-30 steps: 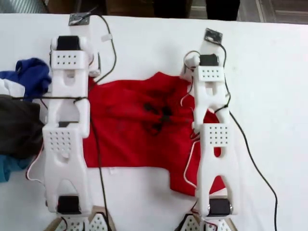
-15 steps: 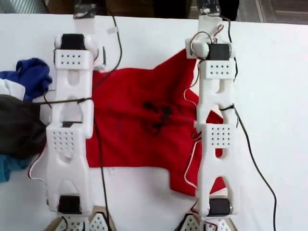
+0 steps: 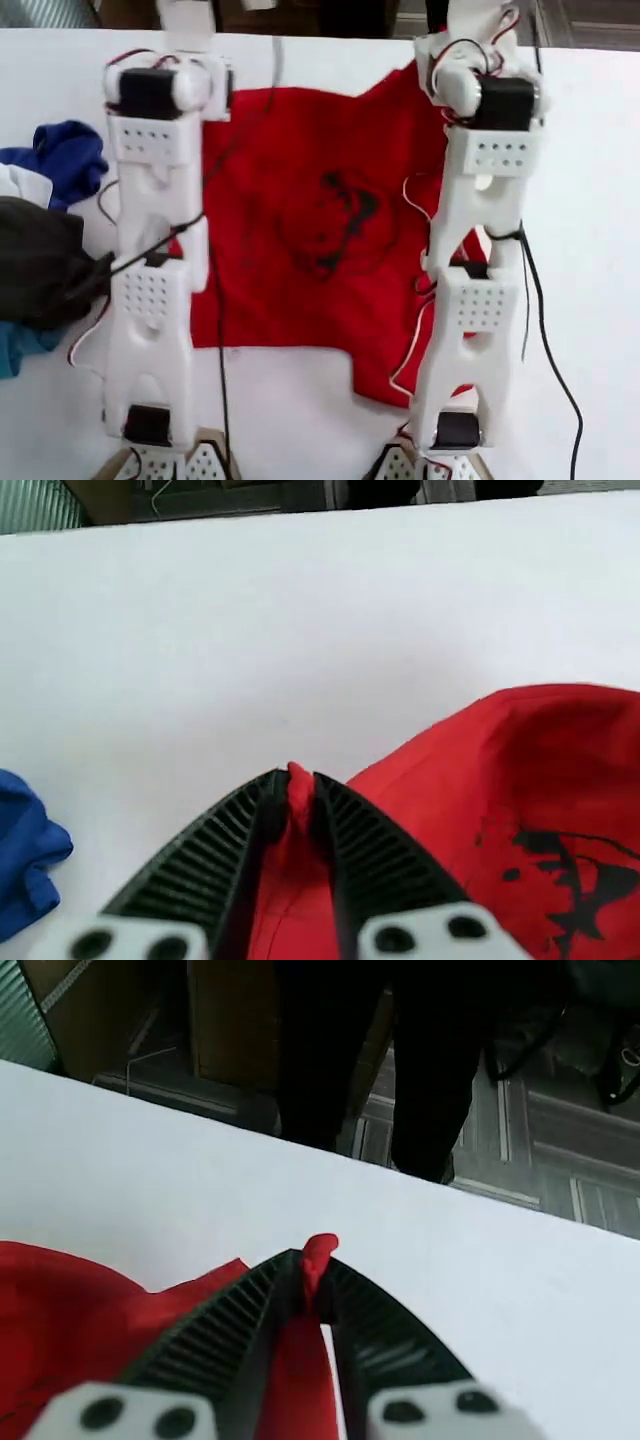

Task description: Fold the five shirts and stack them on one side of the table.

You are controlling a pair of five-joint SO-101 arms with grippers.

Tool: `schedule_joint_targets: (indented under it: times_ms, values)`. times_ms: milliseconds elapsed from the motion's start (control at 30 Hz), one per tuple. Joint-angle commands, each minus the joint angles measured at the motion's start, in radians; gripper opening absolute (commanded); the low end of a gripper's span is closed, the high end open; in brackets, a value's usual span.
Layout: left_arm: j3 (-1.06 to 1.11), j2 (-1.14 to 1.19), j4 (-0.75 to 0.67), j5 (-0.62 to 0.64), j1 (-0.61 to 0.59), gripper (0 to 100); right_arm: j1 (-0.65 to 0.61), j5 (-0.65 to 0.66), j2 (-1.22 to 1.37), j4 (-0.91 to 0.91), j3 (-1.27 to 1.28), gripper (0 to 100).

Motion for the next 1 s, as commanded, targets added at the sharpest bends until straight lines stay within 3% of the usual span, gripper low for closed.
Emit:
schedule_joint_targets:
  times_ms: [0, 367, 733, 967]
  values:
    - [-0.038, -0.071, 0.015, -0.012, 0.026, 3, 0.013, 0.052, -0.148, 0.047, -0.038, 2.1]
    - [-0.016, -0.166, 0.02, -0.014, 0.035, 3, 0.07, 0.109, -0.229, 0.173, -0.038, 2.2]
    - [0.43, -0.281, 0.02, -0.032, 0.032, 3, 0.179, 0.189, -0.189, 0.194, -0.029, 2.1]
    - [0.613, -0.391, -0.026, -0.061, 0.002, 3, 0.111, 0.143, -0.283, 0.196, 0.195, 2.2]
